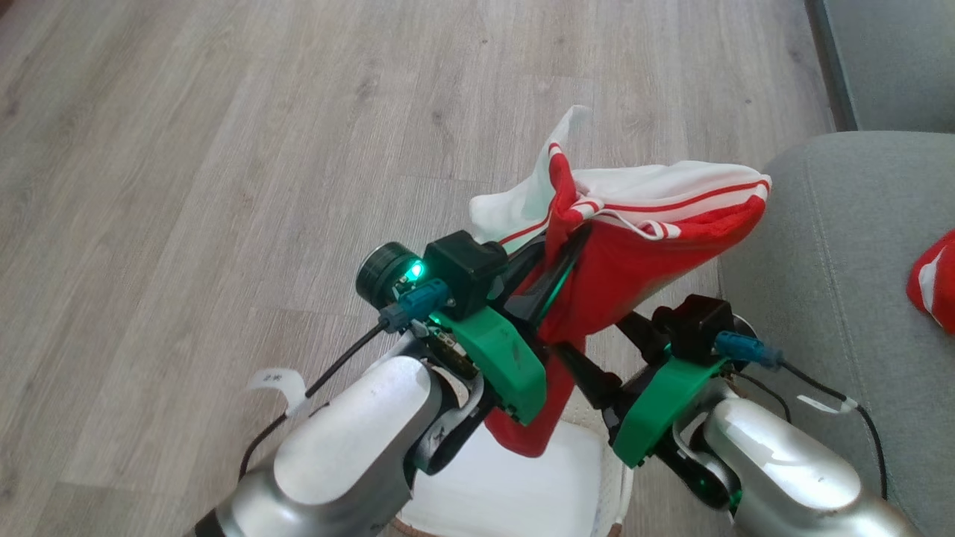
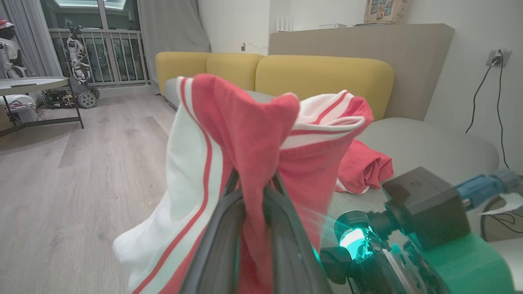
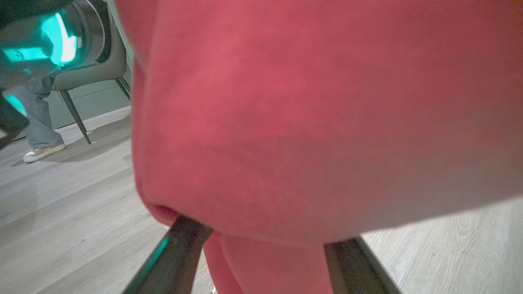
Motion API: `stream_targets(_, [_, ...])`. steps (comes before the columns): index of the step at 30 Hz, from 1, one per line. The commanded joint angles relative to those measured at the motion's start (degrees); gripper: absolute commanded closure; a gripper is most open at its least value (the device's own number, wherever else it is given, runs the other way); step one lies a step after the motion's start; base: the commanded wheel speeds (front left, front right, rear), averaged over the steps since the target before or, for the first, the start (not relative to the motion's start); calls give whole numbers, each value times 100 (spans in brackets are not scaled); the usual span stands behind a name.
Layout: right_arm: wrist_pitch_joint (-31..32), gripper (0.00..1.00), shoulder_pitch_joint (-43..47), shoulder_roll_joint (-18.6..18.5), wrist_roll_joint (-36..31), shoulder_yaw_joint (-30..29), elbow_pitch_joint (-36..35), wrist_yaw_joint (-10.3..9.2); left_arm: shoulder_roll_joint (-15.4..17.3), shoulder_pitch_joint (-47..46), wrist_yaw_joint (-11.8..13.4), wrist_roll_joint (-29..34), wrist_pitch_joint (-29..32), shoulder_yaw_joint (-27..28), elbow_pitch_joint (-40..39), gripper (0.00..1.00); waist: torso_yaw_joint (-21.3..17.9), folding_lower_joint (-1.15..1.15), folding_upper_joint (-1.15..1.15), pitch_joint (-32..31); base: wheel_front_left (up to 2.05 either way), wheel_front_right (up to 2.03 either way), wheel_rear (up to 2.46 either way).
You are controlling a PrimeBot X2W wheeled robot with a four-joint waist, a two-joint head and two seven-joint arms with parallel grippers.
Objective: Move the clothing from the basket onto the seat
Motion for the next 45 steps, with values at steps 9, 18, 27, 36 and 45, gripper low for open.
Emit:
stream_targets(9, [-38, 100, -117, -18, -45, -166, -303, -1, 8, -326, 13, -52, -47, 192, -99, 100, 8, 0, 0, 48, 0, 0, 0])
stream_targets(18, [-38, 100, -27, -53, -20, -275, -411, -1, 53, -289, 60, -101, -93, 224, -42, 100, -78, 0, 0, 40, 0, 0, 0])
stream_targets(27, [-38, 100, 228, -141, -93, -673, -669, -1, 153, -195, 123, -166, -170, 299, 76, 100, -216, 0, 0, 31, 0, 0, 0])
stream_targets(36, [-38, 100, 488, -277, -244, -1441, -1057, -1, 232, -35, 233, -218, -255, 344, 157, 0, -540, 0, 0, 57, 0, 0, 0])
stream_targets(45, [-38, 100, 646, -436, -389, -2133, -1439, -1, 203, 112, 278, -265, -381, 312, 196, 0, -1051, 0, 0, 108, 0, 0, 0])
